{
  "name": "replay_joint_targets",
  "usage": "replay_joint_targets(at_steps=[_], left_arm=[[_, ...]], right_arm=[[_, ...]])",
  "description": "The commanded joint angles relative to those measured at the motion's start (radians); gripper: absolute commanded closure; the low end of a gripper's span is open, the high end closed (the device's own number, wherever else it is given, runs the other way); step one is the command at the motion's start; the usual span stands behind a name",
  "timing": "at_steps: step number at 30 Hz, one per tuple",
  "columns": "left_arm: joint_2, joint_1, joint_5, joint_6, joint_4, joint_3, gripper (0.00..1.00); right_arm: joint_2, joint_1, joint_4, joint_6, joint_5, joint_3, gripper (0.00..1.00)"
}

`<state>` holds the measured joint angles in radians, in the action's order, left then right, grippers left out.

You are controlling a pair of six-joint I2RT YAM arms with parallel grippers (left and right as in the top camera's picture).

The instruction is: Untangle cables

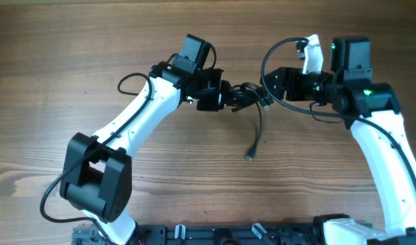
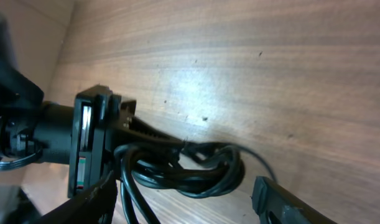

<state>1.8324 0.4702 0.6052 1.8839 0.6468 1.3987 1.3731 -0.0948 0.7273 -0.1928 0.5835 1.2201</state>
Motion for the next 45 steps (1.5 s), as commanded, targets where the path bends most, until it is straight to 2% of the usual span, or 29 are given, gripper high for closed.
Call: replay_joint_targets(at_steps=[1, 3, 5, 7, 9, 11, 13, 16, 18, 19, 21, 23, 26, 32, 39, 43, 45], left_arm=[[-0.017, -0.018, 0.072, 0.074, 0.065, 0.008, 0.96], [-0.017, -0.016, 0.028, 0.073, 0.172, 0.008, 0.96], [-0.017, -0.013, -0.048, 0.079, 0.306, 0.008, 0.96], [-0.017, -0.014, -0.136, 0.089, 0.393, 0.008, 0.96], [-0.017, -0.016, -0.204, 0.089, 0.441, 0.008, 0.96], [-0.017, -0.016, -0.236, 0.088, 0.475, 0.008, 0.96], [-0.017, -0.016, -0.236, 0.087, 0.498, 0.008, 0.96], [-0.017, -0.016, -0.232, 0.084, 0.551, 0.008, 0.96], [-0.017, -0.016, -0.229, 0.067, 0.583, 0.008, 0.96], [-0.017, -0.016, -0.22, 0.023, 0.59, 0.008, 0.96], [-0.017, -0.016, -0.208, -0.036, 0.595, 0.008, 0.96], [-0.017, -0.017, -0.191, -0.162, 0.592, 0.008, 0.96], [-0.017, -0.019, -0.187, -0.318, 0.592, 0.008, 0.96], [-0.017, -0.069, -0.12, -0.455, 0.557, 0.008, 0.96], [-0.017, -0.081, -0.158, -0.466, 0.531, 0.008, 0.96], [-0.017, -0.081, -0.152, -0.467, 0.531, 0.008, 0.96], [-0.017, -0.082, -0.121, -0.467, 0.53, 0.008, 0.96]], right_arm=[[-0.041, 0.003, 0.011, 0.08, 0.002, 0.02, 0.32], [-0.051, 0.003, 0.031, 0.049, 0.001, 0.02, 0.32], [-0.051, 0.003, 0.077, -0.039, -0.008, 0.019, 0.37], [-0.05, 0.003, 0.132, -0.179, -0.078, 0.017, 0.4], [-0.05, 0.003, 0.157, -0.203, -0.088, 0.017, 0.41], [-0.05, -0.009, 0.172, -0.145, -0.017, 0.017, 0.45], [-0.05, -0.059, 0.187, 0.014, 0.083, 0.017, 0.48], [-0.05, -0.18, 0.215, 0.153, 0.087, 0.016, 0.55], [-0.047, -0.26, 0.231, 0.193, 0.08, 0.015, 0.58], [-0.043, -0.292, 0.232, 0.189, 0.06, 0.014, 0.61], [-0.027, -0.333, 0.212, 0.174, 0.038, 0.003, 0.61], [0.003, -0.34, 0.178, 0.102, 0.037, -0.024, 0.7], [0.052, -0.337, 0.158, 0.081, 0.035, -0.051, 0.75], [0.086, -0.338, 0.196, 0.104, 0.046, -0.051, 0.76], [0.066, -0.338, 0.101, 0.115, 0.205, -0.049, 0.96], [0.067, -0.341, 0.108, 0.116, 0.2, -0.05, 0.96], [0.077, -0.358, 0.152, 0.117, 0.136, -0.05, 0.96]])
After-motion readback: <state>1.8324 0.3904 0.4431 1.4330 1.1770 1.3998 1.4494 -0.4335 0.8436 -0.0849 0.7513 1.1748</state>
